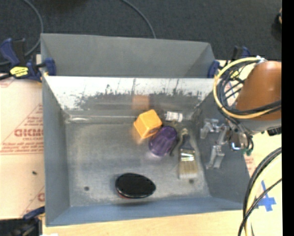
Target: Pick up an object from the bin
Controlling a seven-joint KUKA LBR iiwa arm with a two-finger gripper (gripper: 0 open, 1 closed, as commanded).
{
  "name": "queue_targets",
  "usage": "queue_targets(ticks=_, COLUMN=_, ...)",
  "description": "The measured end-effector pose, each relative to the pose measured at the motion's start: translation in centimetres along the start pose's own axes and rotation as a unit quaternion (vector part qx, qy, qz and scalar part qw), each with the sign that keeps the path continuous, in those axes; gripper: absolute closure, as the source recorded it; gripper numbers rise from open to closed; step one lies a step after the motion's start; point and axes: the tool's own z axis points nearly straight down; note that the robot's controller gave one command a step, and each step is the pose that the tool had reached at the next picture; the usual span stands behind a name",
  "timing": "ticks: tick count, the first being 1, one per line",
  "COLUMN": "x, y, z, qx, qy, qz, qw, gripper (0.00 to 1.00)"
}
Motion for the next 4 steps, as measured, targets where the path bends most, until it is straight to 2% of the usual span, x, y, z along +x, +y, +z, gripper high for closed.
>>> queue_targets(ticks=1, x=-3.0, y=-0.7, z=1.7, qx=0.000, qy=0.0050, qz=0.196, qw=0.9806, gripper=0.00)
queue_targets(ticks=2, x=0.9, y=-0.6, z=9.0, qx=-0.002, qy=0.0006, qz=0.214, qw=0.9768, gripper=0.00)
queue_targets(ticks=3, x=1.6, y=-1.0, z=8.9, qx=0.000, qy=0.0024, qz=0.261, qw=0.9654, gripper=1.00)
queue_targets(ticks=4, x=1.7, y=-1.0, z=8.9, qx=0.000, qy=0.0032, qz=0.266, qw=0.9641, gripper=1.00)
